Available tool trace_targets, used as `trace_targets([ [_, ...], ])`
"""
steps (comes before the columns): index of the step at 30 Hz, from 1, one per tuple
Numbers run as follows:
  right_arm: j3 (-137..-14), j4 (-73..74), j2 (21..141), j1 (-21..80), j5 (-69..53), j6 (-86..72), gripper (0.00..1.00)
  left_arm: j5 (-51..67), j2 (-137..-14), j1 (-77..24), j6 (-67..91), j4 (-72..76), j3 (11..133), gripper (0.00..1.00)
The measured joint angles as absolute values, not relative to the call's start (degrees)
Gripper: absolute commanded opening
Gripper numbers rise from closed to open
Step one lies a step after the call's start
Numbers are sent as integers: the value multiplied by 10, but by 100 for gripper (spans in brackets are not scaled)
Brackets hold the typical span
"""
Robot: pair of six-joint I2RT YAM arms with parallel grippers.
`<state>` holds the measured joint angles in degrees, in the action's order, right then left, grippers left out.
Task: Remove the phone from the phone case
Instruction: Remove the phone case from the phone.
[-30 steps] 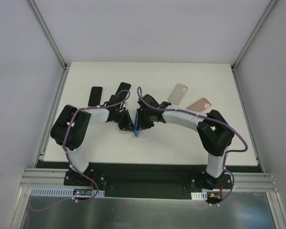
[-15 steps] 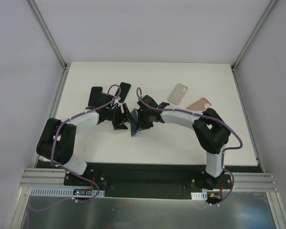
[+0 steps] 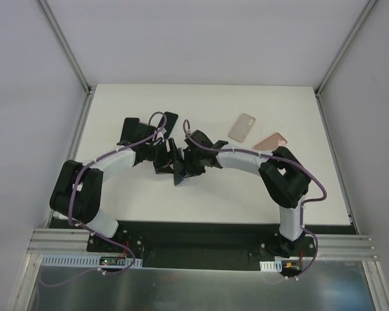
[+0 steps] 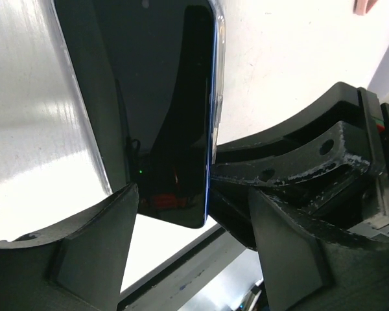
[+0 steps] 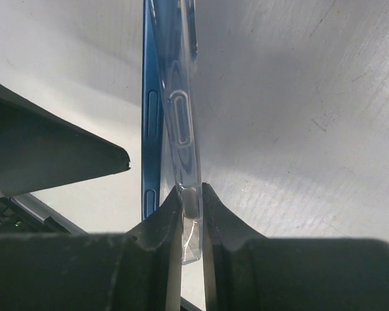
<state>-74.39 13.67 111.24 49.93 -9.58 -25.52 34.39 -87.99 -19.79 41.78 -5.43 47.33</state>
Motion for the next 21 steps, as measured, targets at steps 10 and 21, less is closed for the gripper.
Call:
trace_targets([
  [10, -755, 171, 1107, 509, -52, -257, 1, 250, -902, -237, 375, -179, 562, 63],
  [21, -756, 247, 1065, 541, 52, -232, 1, 244, -926, -255, 369, -210, 584, 60],
])
